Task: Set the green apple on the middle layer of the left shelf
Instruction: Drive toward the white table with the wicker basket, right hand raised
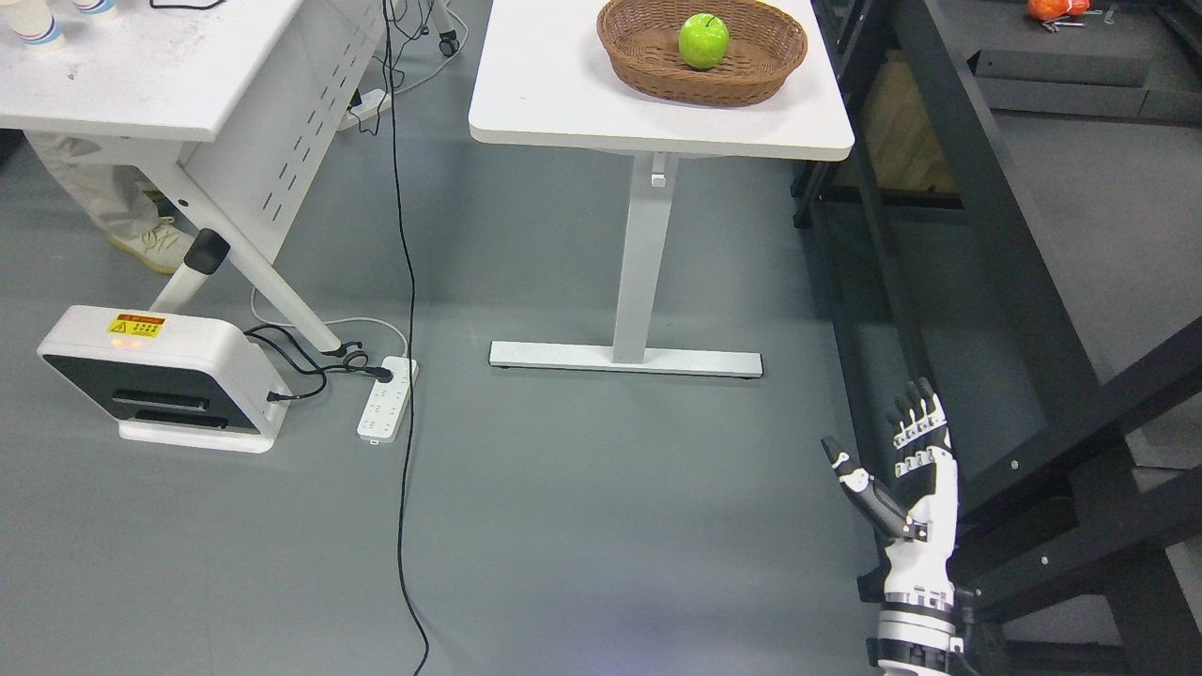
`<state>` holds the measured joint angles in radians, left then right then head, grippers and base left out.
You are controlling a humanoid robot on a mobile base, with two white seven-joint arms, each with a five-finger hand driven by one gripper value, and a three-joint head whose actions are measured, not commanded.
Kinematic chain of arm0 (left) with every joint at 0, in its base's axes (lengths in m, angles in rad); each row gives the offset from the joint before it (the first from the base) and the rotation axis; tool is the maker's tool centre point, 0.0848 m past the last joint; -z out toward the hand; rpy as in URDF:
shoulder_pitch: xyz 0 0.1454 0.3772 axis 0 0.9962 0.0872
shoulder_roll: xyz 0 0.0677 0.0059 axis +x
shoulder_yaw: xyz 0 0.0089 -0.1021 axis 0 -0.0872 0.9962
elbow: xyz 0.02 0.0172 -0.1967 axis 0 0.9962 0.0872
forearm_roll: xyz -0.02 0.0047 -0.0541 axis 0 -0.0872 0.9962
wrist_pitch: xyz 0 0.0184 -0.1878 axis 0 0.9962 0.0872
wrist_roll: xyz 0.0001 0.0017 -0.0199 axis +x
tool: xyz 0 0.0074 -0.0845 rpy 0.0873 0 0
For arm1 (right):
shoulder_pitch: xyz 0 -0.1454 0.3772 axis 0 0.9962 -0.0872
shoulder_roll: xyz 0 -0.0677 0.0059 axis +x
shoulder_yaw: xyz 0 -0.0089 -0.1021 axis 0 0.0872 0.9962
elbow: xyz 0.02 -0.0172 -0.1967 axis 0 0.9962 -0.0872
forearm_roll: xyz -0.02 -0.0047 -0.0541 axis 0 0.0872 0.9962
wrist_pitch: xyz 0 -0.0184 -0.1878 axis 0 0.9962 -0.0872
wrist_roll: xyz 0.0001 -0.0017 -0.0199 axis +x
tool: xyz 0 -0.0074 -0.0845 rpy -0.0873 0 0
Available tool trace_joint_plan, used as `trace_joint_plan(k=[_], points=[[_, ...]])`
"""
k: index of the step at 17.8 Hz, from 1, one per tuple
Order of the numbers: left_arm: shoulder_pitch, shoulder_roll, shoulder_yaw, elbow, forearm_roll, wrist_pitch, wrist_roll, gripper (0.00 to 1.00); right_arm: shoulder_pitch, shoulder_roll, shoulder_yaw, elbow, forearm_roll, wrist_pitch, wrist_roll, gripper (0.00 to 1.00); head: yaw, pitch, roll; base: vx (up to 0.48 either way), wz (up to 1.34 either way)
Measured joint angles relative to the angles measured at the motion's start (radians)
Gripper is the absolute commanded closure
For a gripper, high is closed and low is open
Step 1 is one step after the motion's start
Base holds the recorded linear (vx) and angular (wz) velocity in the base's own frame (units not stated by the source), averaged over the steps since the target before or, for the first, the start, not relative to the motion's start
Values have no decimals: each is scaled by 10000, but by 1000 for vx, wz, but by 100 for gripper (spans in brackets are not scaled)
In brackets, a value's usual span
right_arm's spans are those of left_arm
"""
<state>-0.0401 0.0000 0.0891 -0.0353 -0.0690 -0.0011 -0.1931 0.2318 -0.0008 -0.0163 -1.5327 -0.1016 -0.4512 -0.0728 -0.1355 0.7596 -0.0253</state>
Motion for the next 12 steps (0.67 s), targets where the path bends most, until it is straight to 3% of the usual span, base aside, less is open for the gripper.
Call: trace_joint_plan(k=[10,12], points=[[0,0,0,0,0,-16,0,0,313,5,103,-788,-408,323,-65,1,0,0,0,0,0],[0,0,0,0,0,-17,0,0,321,-31,55,-884,258,949,-19,1,0,0,0,0,0]])
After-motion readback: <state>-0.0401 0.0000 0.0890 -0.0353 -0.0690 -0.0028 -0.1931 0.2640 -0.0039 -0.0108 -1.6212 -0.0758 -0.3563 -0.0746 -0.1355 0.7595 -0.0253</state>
